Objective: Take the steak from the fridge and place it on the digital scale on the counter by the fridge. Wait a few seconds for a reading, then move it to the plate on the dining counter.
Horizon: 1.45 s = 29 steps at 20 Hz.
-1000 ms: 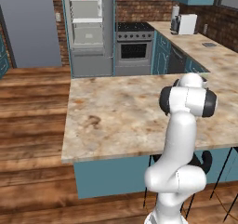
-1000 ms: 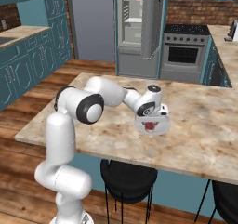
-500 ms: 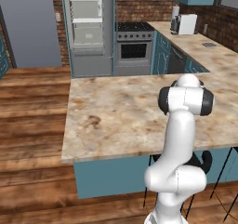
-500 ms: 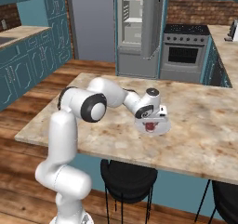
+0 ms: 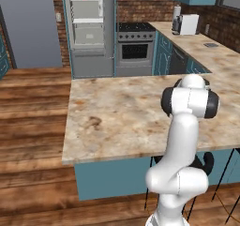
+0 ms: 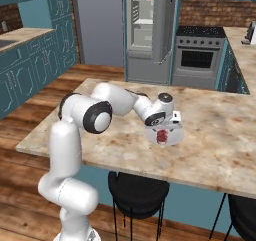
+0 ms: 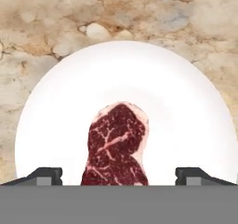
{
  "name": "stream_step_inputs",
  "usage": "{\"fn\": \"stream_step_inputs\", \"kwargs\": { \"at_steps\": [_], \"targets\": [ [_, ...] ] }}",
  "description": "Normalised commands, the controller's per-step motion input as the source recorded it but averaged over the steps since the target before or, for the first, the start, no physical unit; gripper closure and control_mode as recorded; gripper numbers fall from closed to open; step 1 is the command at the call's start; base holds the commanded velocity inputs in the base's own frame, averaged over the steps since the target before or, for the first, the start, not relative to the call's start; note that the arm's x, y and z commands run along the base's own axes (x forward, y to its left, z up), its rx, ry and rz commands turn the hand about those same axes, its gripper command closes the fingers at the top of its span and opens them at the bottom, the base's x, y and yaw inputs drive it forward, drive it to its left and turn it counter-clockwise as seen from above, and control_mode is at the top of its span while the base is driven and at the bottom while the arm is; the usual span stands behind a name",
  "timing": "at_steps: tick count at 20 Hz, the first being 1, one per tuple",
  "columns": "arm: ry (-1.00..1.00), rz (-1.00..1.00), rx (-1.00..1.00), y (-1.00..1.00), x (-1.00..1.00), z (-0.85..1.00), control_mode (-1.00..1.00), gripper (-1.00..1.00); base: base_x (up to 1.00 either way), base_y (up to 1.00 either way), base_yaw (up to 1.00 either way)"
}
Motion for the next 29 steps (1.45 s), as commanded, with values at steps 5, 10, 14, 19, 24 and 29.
{"fn": "stream_step_inputs", "kwargs": {
  "at_steps": [5,10,14,19,24,29],
  "targets": [
    [-0.07,0.00,0.03,0.23,-0.54,0.86,-1.00,-1.00,0.00,0.00,0.00],
    [-0.02,0.00,0.06,0.61,-0.82,1.00,-1.00,-1.00,0.00,0.00,0.00],
    [0.00,0.00,0.05,0.93,-0.88,0.99,-1.00,-1.00,0.00,0.00,0.00],
    [0.00,-0.01,0.00,1.00,-0.96,0.90,-1.00,-1.00,0.00,0.00,0.00],
    [0.01,-0.05,0.00,1.00,-0.98,0.75,-1.00,-1.00,0.00,0.00,0.00],
    [0.05,-0.05,0.00,0.97,-0.98,0.54,-1.00,-1.00,0.00,0.00,0.00]
  ]
}}
